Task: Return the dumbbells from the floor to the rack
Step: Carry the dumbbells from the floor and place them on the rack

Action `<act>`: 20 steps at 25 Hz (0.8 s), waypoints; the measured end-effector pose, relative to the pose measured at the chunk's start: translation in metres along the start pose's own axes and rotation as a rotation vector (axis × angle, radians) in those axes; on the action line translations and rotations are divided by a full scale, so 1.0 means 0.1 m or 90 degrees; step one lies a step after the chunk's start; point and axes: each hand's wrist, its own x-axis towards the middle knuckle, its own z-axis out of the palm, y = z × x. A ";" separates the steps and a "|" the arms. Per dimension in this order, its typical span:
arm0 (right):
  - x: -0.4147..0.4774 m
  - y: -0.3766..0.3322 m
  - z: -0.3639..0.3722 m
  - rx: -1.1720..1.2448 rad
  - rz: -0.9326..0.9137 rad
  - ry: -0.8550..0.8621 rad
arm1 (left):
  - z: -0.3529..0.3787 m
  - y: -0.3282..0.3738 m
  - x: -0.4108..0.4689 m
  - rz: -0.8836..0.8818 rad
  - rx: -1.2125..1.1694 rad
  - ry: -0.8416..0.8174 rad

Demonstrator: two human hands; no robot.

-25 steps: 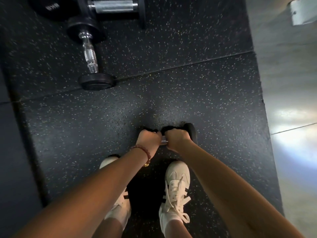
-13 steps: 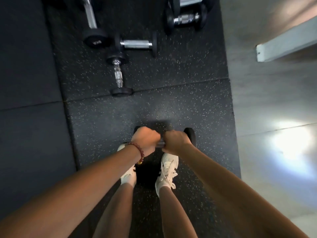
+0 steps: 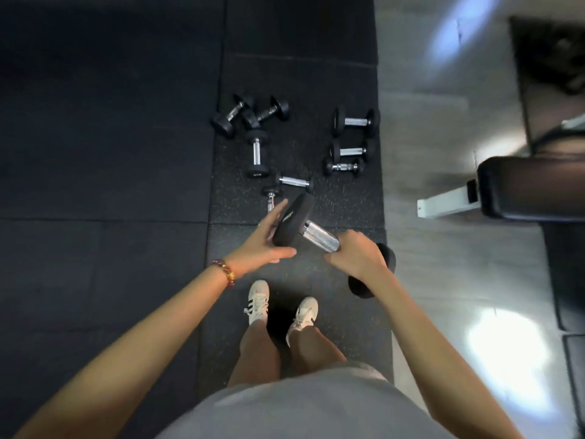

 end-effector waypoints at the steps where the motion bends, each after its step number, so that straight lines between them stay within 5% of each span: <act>1: -0.09 -0.10 -0.14 -0.023 -0.029 0.013 | -0.04 0.10 -0.12 0.039 -0.019 -0.024; 10: -0.21 -1.25 -0.50 -0.258 -0.232 -0.013 | -0.53 0.32 -0.90 0.030 -0.231 0.154; 20: 0.40 -3.78 -0.87 -0.228 -0.252 -0.158 | -2.92 0.59 -1.53 -0.009 -0.289 0.204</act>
